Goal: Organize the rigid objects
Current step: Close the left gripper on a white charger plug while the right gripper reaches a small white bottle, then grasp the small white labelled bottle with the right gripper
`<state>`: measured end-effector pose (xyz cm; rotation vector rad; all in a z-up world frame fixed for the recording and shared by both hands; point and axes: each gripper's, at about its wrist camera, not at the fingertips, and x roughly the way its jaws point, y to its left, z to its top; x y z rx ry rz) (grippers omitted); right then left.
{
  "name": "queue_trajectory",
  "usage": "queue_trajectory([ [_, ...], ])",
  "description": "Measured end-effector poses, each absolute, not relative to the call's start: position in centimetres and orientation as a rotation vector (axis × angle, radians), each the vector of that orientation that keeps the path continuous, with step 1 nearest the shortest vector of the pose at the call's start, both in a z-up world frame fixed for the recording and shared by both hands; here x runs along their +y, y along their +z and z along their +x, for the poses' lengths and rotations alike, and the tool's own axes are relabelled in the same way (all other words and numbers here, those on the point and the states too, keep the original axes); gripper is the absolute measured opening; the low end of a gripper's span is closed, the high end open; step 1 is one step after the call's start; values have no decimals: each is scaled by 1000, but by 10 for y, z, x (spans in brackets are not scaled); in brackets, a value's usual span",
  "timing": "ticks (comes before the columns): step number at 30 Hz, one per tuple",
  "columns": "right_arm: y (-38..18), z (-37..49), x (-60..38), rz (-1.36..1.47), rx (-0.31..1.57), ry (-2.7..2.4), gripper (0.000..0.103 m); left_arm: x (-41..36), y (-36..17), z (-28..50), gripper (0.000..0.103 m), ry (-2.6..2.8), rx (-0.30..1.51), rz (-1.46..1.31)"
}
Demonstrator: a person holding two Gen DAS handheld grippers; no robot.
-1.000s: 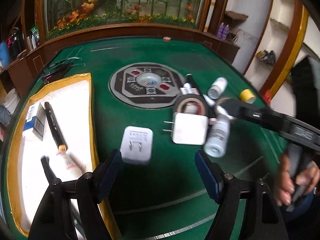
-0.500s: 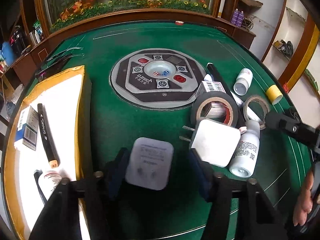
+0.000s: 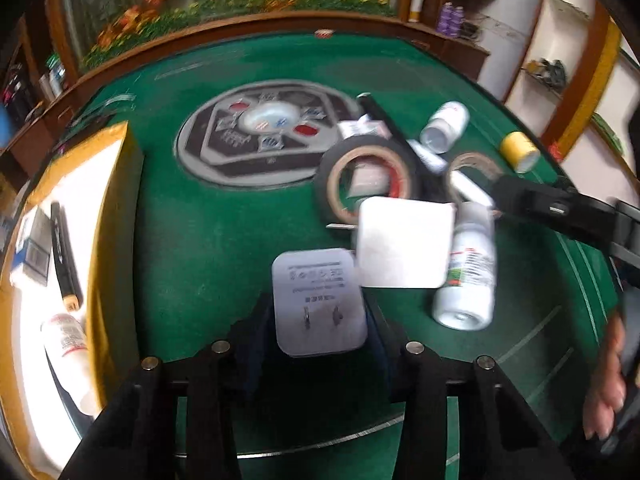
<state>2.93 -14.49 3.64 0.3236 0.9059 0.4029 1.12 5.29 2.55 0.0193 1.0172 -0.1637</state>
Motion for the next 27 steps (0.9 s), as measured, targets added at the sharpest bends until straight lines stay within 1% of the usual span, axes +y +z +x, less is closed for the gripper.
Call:
queue_trajectory([
  [1,37,27,-147,323,904,396,59,52,25,12,56,-151,1016,21],
  [3,36,23,-150,322,910,389,59,48,23,13,58,-149,1006,47],
  [7,27,14,-154,319,950,375,59,50,23,12,58,-155,990,39],
  [9,21,16,-152,335,989,376,59,50,23,8,53,-160,977,40],
  [11,19,18,-148,350,1010,394,59,48,23,4,53,-162,972,45],
  [15,16,24,-121,304,1054,438,59,47,22,2,53,-164,965,48],
  [17,16,25,-108,228,1036,420,60,47,23,2,53,-165,965,50],
  [19,17,27,-101,174,1028,431,54,47,23,1,53,-166,964,51],
  [21,20,26,-99,109,1019,476,42,47,23,2,53,-169,965,50],
  [24,28,18,-100,-52,964,453,38,47,23,2,53,-171,963,49],
  [27,26,19,-104,-106,956,437,37,46,23,5,53,-170,961,52],
])
